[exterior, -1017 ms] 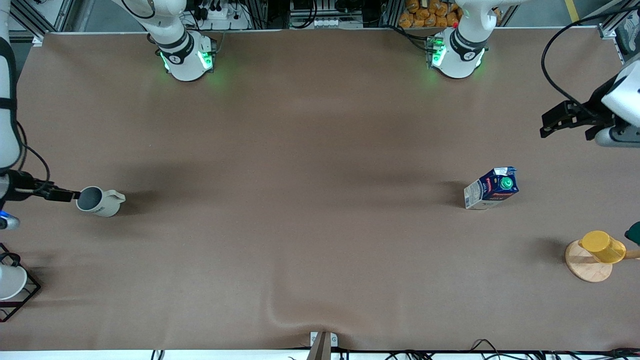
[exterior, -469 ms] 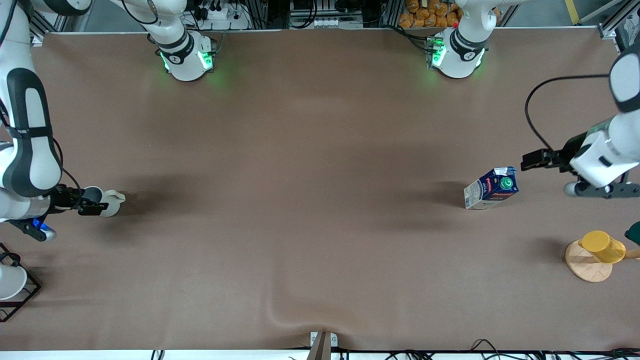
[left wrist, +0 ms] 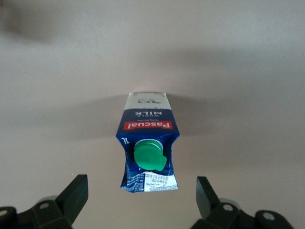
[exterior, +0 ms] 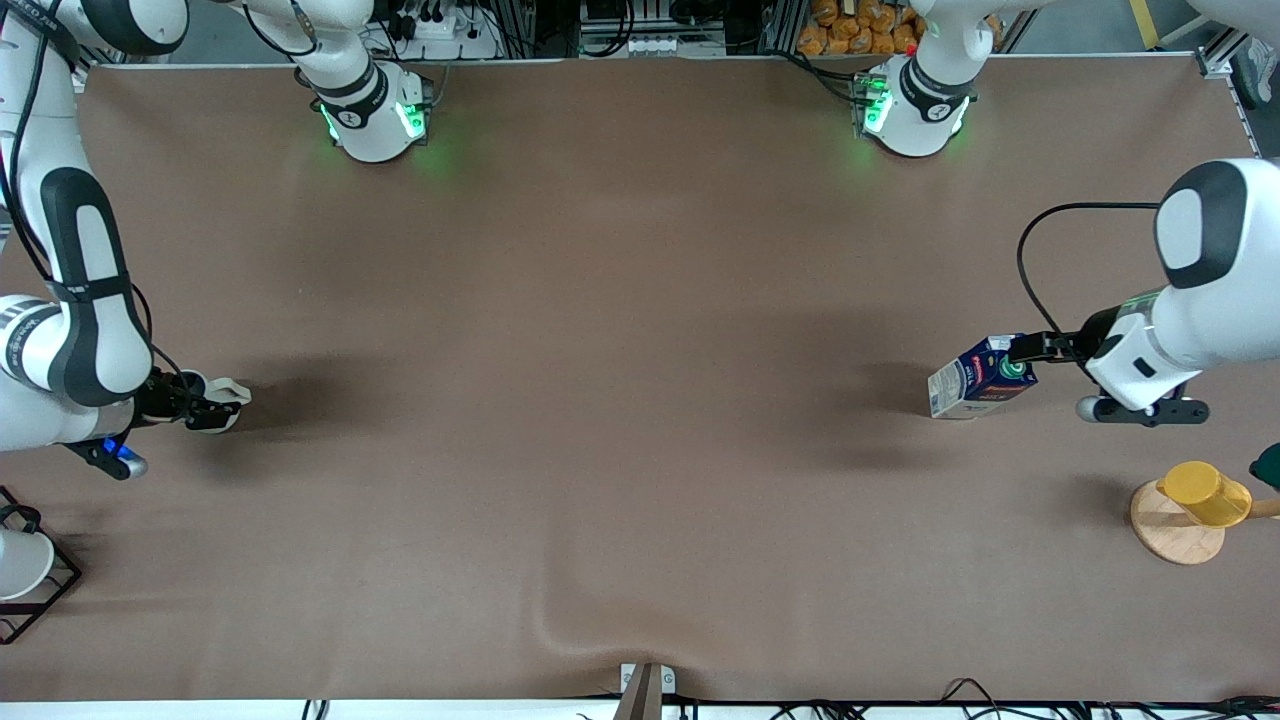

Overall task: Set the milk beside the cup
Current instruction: 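Close the right gripper on the mug while the left gripper grasps the milk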

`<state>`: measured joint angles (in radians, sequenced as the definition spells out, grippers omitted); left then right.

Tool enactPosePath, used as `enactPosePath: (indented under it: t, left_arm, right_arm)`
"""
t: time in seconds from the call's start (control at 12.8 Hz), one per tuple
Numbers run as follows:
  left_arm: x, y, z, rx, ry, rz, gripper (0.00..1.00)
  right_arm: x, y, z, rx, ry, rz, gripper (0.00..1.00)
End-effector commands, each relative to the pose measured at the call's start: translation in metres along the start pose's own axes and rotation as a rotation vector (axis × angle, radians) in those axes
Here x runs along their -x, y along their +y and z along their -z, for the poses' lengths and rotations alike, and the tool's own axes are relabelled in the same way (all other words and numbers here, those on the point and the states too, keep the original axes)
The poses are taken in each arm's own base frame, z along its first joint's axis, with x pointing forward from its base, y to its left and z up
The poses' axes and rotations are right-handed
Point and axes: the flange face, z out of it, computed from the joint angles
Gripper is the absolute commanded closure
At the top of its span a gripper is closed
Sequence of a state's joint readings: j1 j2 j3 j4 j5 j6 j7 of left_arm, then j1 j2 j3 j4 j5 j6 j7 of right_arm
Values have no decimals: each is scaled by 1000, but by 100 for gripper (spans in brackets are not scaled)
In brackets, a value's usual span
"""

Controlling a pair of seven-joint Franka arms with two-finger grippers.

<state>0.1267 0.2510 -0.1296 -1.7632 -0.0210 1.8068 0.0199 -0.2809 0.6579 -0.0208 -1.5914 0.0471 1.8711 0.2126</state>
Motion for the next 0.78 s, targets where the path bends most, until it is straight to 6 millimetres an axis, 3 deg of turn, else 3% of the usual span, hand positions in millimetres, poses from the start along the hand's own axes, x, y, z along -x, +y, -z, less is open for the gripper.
enactPosePath:
  t: [0.0,0.16,0.31,0.55,0.7]
  left_arm:
    - [7,-4,-21,9,-10,-7,0]
    - [5,-5,-34,9,-34,-8,0]
    - [2,-8,-51,-23,-49,-20,0]
    - [-4,-9,-74,-26,-24,-23,0]
    - [-5,-9,-75,-25,-23,-20,5]
  right_arm:
    - [-5,2,-5,1,10,-18,35]
    - [-6,2,-4,1,13,-18,67]
    - [-5,2,-2,2,15,-16,87]
    - [-3,-6,10,2,34,-3,95]
    - [0,-14,28,-2,42,6,95]
